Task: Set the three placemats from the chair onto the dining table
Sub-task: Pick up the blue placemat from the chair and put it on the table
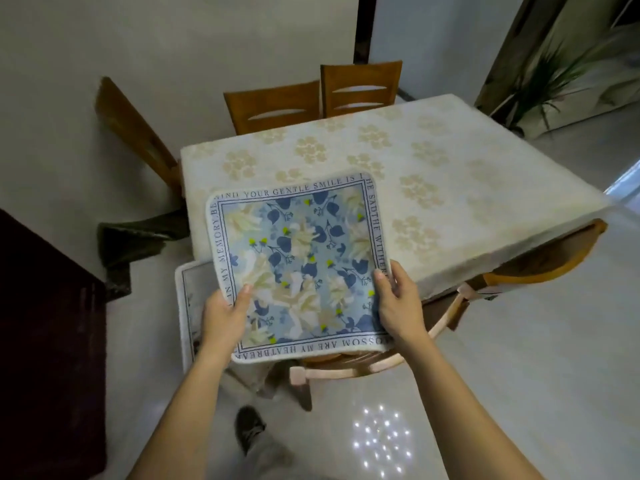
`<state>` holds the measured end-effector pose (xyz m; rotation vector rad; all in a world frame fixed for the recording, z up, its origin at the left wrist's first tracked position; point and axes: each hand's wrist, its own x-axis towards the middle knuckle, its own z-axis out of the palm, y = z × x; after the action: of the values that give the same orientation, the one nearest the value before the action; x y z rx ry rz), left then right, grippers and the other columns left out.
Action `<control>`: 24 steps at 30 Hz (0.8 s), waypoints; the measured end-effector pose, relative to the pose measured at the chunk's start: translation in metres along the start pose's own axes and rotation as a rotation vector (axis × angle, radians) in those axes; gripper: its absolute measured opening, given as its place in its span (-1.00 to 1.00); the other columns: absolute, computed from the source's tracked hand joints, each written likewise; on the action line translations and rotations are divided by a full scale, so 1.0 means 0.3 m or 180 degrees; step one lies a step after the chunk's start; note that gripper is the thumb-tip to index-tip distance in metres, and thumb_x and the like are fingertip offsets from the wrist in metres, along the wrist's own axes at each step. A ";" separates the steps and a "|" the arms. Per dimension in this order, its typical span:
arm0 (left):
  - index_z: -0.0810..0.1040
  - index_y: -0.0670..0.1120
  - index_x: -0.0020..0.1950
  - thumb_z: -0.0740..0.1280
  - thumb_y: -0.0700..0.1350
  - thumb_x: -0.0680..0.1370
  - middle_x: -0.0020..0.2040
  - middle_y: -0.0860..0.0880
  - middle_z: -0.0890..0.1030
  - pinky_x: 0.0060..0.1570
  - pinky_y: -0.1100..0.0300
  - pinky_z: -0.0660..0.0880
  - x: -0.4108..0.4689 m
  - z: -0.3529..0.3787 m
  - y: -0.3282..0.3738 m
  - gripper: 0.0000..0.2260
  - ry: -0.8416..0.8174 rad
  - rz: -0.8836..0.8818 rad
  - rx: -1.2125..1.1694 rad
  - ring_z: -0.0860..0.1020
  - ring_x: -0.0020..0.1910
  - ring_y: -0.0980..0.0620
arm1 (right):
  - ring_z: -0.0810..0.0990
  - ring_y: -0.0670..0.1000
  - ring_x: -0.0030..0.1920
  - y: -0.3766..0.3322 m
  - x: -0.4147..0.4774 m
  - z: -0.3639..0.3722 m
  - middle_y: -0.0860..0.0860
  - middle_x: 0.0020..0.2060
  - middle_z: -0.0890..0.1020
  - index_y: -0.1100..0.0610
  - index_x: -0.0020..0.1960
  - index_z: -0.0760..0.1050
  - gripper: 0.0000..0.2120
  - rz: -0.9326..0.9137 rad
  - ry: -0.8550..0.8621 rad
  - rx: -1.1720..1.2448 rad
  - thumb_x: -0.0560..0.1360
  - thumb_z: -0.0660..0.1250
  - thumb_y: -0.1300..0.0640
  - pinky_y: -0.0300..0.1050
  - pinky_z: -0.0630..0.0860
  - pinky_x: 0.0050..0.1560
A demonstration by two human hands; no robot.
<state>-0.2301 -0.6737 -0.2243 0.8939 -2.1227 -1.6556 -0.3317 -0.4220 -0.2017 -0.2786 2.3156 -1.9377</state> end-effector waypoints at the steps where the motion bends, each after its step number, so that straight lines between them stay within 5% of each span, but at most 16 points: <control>1: 0.56 -0.08 0.36 0.29 -0.10 0.66 0.22 0.01 0.64 0.24 0.05 0.49 -0.026 0.017 0.009 -0.72 0.0043 0.0087 0.0055 0.58 0.21 0.01 | 0.61 -0.31 -0.11 0.003 -0.009 -0.024 -0.05 -0.05 0.66 0.13 0.16 0.53 -0.83 0.0010 -0.0008 0.0004 0.67 0.18 0.27 -0.43 0.47 -0.11; 9: 0.59 -0.09 0.28 0.30 -0.11 0.65 0.12 0.01 0.65 0.16 0.06 0.51 -0.010 0.112 0.070 -0.78 0.0384 0.0128 -0.0051 0.60 0.14 -0.01 | 0.69 0.08 0.12 0.009 0.095 -0.107 0.04 0.09 0.70 -0.03 0.22 0.54 -0.80 0.0062 -0.0133 0.0042 0.68 0.19 0.11 0.24 0.60 0.15; 21: 0.63 -0.14 0.18 0.34 -0.15 0.63 0.06 -0.05 0.70 0.05 0.17 0.52 0.334 0.333 0.186 -0.84 0.0039 0.0152 -0.0472 0.64 0.08 -0.02 | 0.71 0.02 0.07 -0.002 0.393 -0.206 0.00 0.11 0.69 -0.06 0.20 0.48 -0.84 0.0437 -0.0135 -0.0304 0.67 0.22 0.11 0.09 0.68 0.04; 24: 0.61 -0.13 0.20 0.34 -0.19 0.62 0.04 0.04 0.68 -0.02 0.38 0.49 0.368 0.278 0.163 -0.83 0.0141 0.0128 -0.0612 0.62 0.07 0.08 | 0.69 -0.03 0.01 0.036 0.425 -0.116 -0.04 0.01 0.69 -0.11 0.10 0.49 -0.87 0.0324 0.0028 -0.0678 0.67 0.22 0.09 0.09 0.66 -0.01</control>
<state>-0.3767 -0.6737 -0.2169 0.8158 -1.9014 -1.7664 -0.4641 -0.4134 -0.2019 -0.1662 2.4917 -1.6522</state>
